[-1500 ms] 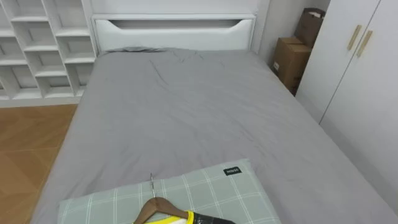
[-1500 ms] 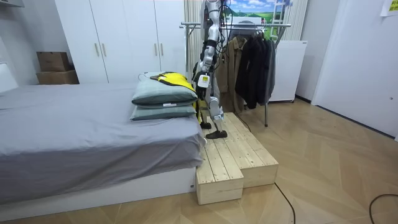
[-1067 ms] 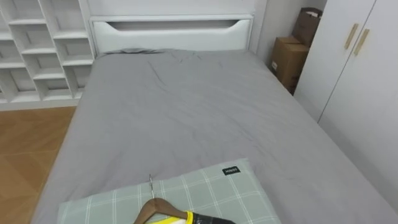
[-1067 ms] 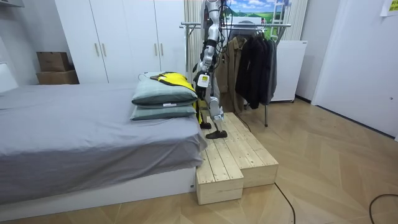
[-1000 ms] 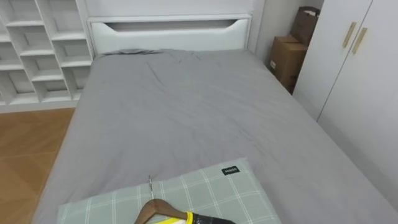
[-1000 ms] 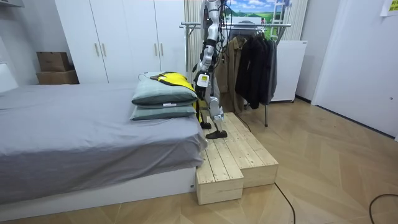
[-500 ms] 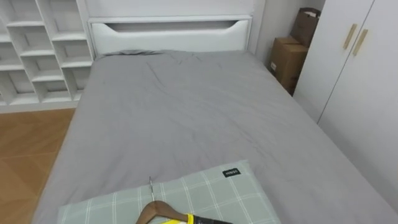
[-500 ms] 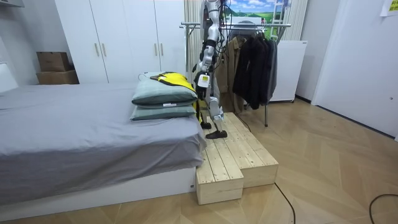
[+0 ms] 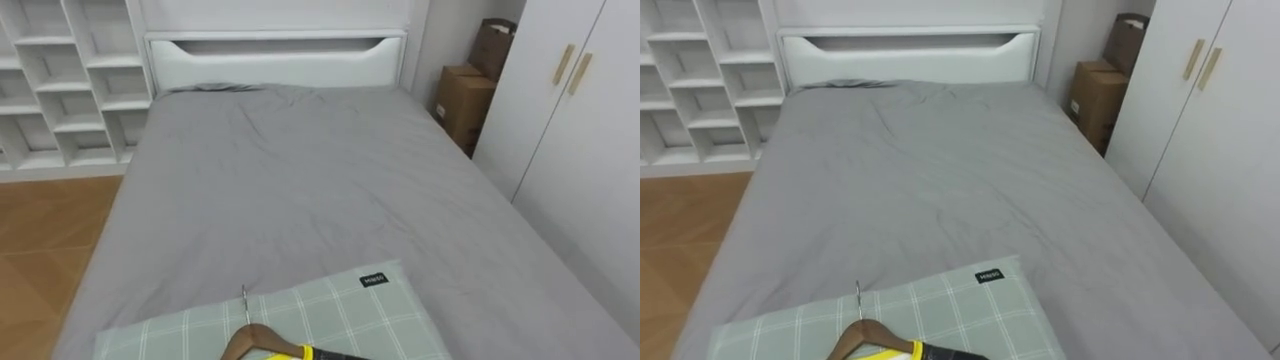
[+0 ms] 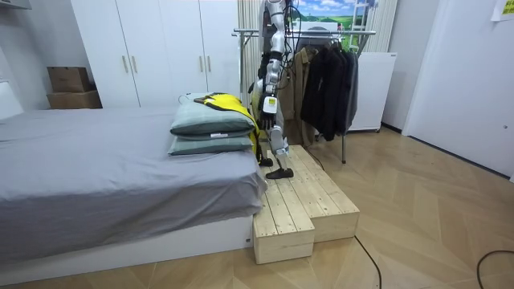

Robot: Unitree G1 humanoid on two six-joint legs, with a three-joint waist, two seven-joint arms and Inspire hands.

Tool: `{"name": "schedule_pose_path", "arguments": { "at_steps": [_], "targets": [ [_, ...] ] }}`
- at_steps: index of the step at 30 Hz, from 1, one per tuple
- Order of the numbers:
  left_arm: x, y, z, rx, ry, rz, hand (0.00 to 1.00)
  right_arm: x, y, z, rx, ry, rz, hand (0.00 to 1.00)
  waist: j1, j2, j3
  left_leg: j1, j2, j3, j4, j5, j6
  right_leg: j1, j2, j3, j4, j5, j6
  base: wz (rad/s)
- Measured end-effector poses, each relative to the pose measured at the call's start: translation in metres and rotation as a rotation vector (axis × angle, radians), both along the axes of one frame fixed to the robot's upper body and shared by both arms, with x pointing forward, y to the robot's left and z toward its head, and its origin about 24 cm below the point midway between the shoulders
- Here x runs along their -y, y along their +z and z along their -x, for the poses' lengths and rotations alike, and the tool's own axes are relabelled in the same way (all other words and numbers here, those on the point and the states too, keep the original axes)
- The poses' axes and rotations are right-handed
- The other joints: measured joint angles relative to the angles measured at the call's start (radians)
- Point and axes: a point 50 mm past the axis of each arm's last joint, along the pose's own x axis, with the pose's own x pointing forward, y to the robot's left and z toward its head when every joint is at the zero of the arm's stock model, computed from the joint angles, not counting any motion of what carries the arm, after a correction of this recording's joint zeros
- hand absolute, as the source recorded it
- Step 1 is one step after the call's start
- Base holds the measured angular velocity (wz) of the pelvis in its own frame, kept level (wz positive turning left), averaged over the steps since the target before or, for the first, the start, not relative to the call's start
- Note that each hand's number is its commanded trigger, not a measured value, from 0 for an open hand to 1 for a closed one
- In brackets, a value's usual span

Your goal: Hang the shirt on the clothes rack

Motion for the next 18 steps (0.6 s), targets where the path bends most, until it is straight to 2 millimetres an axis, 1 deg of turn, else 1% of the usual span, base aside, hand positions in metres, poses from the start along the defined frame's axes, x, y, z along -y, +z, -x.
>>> {"name": "schedule_pose_path", "arguments": {
  "at_steps": [1,5,8,9,12,15,16,17,18],
  "targets": [
    [-0.002,0.001,0.001,-0.005,0.008,-0.012,0.00,0.001,0.000,0.003,-0.007,-0.002,0.004,0.00,0.004,0.000,0.0002,0.000,0.000,-0.001,0.000,0.000,0.000,0.000,0.000,-0.001,0.000,0.000,0.000,0.06],
    [-0.008,0.004,0.009,-0.060,0.048,-0.094,0.00,0.004,0.001,0.002,-0.012,0.032,0.017,0.00,0.015,0.003,0.0002,0.000,-0.001,-0.013,0.000,-0.001,0.001,0.006,-0.002,-0.014,0.000,-0.003,0.002,0.09],
    [-0.011,0.006,0.010,-0.098,0.030,-0.162,0.00,0.005,0.001,0.003,-0.017,0.044,0.024,0.00,0.028,0.003,0.0004,0.000,-0.001,-0.014,0.000,-0.001,0.001,0.006,-0.003,-0.015,0.000,-0.003,0.002,0.01],
    [-0.013,0.007,0.008,-0.101,0.021,-0.177,0.00,0.006,0.001,0.002,-0.018,0.044,0.026,0.00,0.028,0.009,-0.0015,0.000,-0.001,-0.015,0.001,-0.001,0.001,0.007,-0.002,-0.015,0.000,-0.003,0.002,0.03],
    [-0.022,0.011,-0.001,-0.106,-0.033,-0.270,0.00,0.008,0.001,0.001,-0.022,0.042,0.044,0.00,0.026,0.015,-0.0003,-0.001,-0.001,-0.026,0.000,0.000,0.001,0.010,-0.006,-0.025,0.000,-0.004,0.002,0.10],
    [-0.032,0.018,-0.012,-0.107,-0.101,-0.382,0.00,0.010,0.002,0.000,-0.026,0.042,0.059,0.00,0.026,0.022,0.0032,0.004,-0.002,-0.029,0.000,0.000,0.001,0.017,-0.006,-0.033,0.000,-0.006,0.001,0.08],
    [-0.035,0.020,-0.021,-0.093,-0.122,-0.421,0.00,0.012,0.002,-0.002,-0.024,0.047,0.065,0.00,0.025,0.024,0.0057,0.005,-0.002,-0.029,0.000,0.000,0.001,0.017,-0.008,-0.033,0.000,-0.006,0.002,0.00],
    [-0.037,0.022,-0.023,-0.092,-0.142,-0.458,0.00,0.014,0.003,-0.002,-0.021,0.053,0.072,0.00,0.025,0.030,0.0065,0.005,-0.002,-0.029,0.000,0.000,0.001,0.017,-0.011,-0.033,0.000,-0.006,0.002,0.00],
    [-0.039,0.025,-0.032,-0.073,-0.155,-0.493,0.00,0.015,0.003,-0.002,-0.022,0.062,0.076,0.00,0.022,0.034,0.0063,0.005,-0.002,-0.034,0.000,0.000,0.001,0.017,-0.011,-0.034,0.001,-0.006,0.002,0.00]
  ]
}}
